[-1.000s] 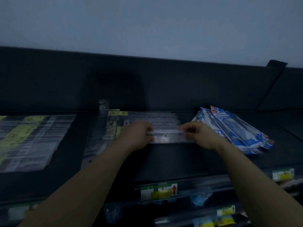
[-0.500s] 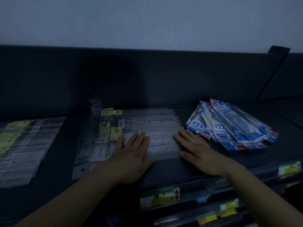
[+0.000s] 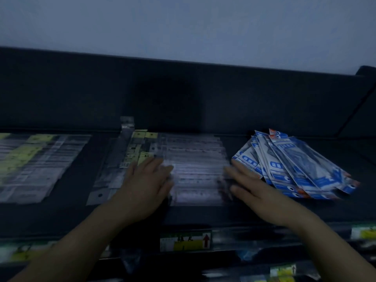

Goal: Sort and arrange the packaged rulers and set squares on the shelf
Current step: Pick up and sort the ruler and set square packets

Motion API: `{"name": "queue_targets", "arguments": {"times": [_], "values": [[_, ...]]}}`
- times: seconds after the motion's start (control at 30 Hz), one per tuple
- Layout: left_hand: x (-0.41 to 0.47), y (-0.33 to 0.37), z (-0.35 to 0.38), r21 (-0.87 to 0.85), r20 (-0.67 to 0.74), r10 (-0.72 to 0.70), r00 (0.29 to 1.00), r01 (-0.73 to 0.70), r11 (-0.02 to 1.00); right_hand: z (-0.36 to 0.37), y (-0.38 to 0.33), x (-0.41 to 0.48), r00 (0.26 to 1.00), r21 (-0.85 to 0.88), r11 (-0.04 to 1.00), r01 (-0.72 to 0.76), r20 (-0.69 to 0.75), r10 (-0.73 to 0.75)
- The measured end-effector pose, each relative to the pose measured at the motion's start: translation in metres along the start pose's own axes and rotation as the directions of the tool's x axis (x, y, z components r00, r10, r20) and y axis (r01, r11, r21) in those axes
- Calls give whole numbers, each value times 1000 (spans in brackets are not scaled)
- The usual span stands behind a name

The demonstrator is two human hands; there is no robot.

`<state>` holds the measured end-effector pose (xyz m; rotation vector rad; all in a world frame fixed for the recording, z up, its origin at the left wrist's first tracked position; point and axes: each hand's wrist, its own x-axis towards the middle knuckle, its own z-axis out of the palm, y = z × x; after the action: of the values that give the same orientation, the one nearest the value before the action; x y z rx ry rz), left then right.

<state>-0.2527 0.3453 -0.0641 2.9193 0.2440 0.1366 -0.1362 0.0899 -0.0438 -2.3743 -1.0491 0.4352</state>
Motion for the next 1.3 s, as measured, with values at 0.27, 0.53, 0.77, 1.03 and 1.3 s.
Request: {"name": "queue_targets", "arguments": {"times": [0.27, 0.53, 0.77, 1.03, 1.3], "values": [[68, 8, 13, 159, 141, -113, 983, 90, 983, 2, 8, 76, 988, -328, 936, -126, -130, 87], [66, 12, 23, 160, 184, -103, 977, 74, 984, 13, 19, 81, 995, -337, 937, -90, -76, 69], [59, 16, 22, 197, 121, -95, 988, 69, 978, 14, 11, 73, 995, -401, 911, -100, -61, 83], [33, -1, -14, -76, -292, -108, 950, 90, 993, 9, -12, 76, 965, -321, 947, -12, -252, -73], [8, -86, -34, -58, -286, -371, 884, 370, 927, 31, -64, 100, 968, -357, 933, 53, -211, -136]]}}
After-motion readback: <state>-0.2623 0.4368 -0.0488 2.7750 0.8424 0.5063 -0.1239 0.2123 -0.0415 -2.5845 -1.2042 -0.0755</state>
